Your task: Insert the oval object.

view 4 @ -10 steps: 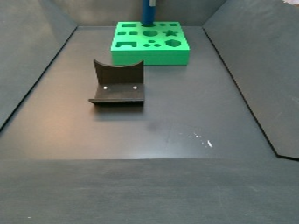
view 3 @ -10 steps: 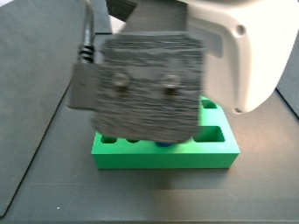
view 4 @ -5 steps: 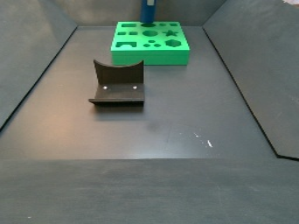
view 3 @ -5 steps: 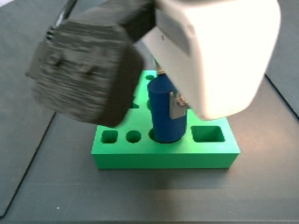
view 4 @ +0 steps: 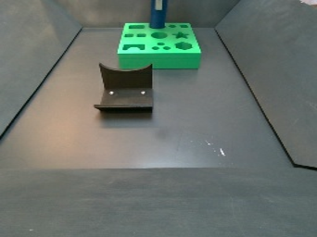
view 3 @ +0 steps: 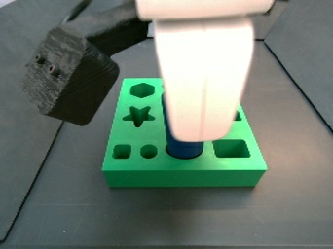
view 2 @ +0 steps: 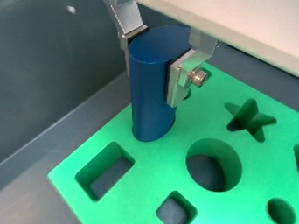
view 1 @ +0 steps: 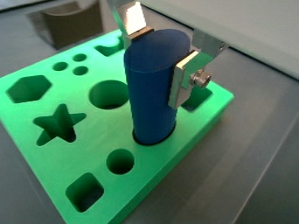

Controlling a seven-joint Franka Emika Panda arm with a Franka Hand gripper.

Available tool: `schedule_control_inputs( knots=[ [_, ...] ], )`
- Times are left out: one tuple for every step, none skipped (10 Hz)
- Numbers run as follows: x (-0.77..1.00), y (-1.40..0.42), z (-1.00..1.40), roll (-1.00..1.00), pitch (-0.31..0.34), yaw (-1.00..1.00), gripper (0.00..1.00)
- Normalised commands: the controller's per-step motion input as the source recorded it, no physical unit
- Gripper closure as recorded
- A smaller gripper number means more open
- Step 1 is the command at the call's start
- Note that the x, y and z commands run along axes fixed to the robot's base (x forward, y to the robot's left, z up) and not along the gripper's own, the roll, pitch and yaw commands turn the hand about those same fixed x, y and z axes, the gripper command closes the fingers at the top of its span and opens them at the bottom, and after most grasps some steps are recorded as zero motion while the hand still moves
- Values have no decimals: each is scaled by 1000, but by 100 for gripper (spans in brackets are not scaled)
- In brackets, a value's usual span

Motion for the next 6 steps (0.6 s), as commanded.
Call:
schedule_control_inputs(
  knots=[
    [0,0,-17,70,4,-163,100],
    [0,-94,-217,70,0,-6,100],
    [0,-237,-677,213,0,0,100],
    [14,-257,-817,246,19,-11,100],
    [211,-186,-877,150,107,-91,100],
    [257,-29,-797,61,154,-94,100]
  ],
)
